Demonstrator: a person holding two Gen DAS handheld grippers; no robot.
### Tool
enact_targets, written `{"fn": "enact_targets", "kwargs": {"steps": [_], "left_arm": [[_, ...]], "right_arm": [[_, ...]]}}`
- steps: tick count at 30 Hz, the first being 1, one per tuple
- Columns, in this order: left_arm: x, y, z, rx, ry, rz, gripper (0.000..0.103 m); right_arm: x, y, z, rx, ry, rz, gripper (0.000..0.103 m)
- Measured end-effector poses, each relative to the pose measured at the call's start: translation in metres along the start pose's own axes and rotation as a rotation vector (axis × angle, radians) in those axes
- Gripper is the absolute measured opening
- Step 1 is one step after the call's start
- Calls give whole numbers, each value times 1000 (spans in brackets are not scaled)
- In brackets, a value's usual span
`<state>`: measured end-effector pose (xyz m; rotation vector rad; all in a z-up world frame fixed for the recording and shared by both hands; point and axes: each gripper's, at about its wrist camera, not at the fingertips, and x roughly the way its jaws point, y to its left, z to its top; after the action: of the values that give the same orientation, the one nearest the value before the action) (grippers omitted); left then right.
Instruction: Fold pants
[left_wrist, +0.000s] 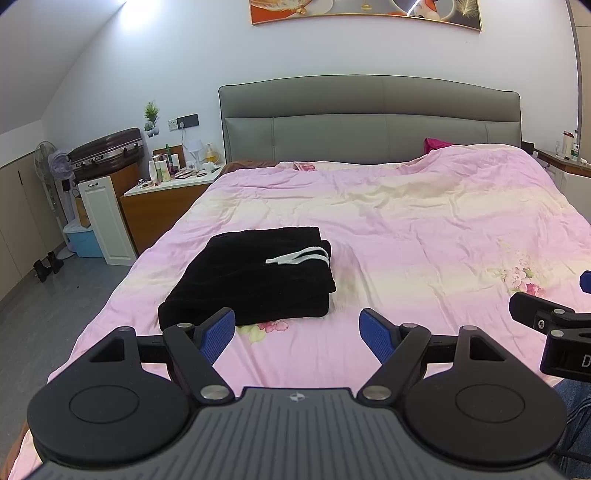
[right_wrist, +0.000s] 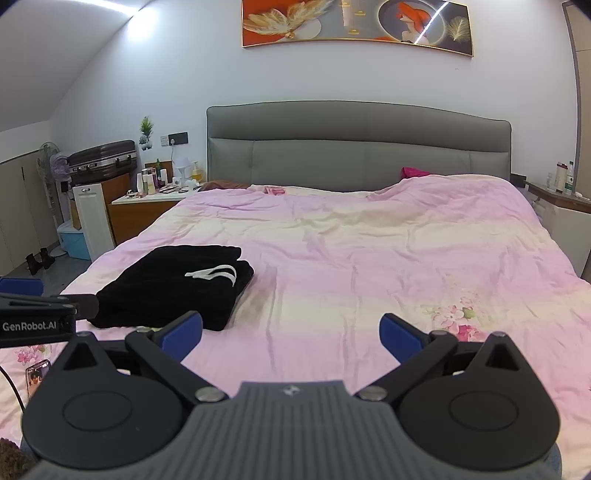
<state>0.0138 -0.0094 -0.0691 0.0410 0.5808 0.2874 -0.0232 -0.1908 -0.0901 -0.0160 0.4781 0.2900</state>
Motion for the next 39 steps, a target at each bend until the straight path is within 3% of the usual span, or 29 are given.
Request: {"fn": "enact_targets", "kwargs": {"steps": [39], "left_arm": [[0,5,1,17,-2,-40,90]], "right_arm": [[-5,-3,-3,0,-9,-14,98]]}}
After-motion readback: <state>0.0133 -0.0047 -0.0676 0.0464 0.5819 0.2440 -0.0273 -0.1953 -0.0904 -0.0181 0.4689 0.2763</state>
